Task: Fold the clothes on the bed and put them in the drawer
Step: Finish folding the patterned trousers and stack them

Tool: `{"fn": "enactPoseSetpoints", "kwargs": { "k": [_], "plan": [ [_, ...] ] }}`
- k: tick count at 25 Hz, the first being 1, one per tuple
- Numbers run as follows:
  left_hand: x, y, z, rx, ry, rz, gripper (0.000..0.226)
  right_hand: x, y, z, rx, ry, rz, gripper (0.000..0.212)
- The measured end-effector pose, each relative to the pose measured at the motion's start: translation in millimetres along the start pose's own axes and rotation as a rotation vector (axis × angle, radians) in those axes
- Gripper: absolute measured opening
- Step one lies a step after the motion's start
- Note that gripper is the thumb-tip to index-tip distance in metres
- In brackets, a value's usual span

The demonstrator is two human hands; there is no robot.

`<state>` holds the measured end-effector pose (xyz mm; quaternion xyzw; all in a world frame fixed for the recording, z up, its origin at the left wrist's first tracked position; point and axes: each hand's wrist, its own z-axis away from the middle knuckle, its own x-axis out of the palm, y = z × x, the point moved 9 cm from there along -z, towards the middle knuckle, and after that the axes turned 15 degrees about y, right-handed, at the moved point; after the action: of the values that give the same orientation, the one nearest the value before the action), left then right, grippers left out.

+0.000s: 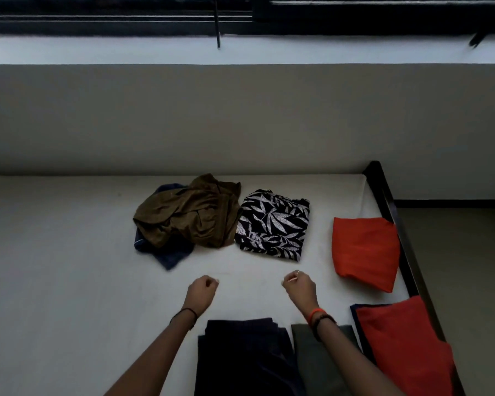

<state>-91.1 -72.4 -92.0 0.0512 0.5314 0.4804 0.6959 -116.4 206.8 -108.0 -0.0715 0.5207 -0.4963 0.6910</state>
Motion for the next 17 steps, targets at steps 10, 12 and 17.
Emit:
{"fn": "enactPoseSetpoints", "kwargs": {
  "k": [10, 12, 17],
  "plan": [
    [98, 35, -136, -0.141, 0.054, 0.291, 0.036, 19, 35, -154, 0.35, 0.157, -0.216, 0.029],
    [115, 28, -148, -0.245, 0.014, 0.363, 0.038, 33, 44, -167, 0.376, 0.139, -0.313, 0.037],
    [132, 31, -161, -0.449, 0.02, 0.615, 0.017, 49, 37, -175, 0.382, 0.059, -0.435, 0.039]
  ]
}}
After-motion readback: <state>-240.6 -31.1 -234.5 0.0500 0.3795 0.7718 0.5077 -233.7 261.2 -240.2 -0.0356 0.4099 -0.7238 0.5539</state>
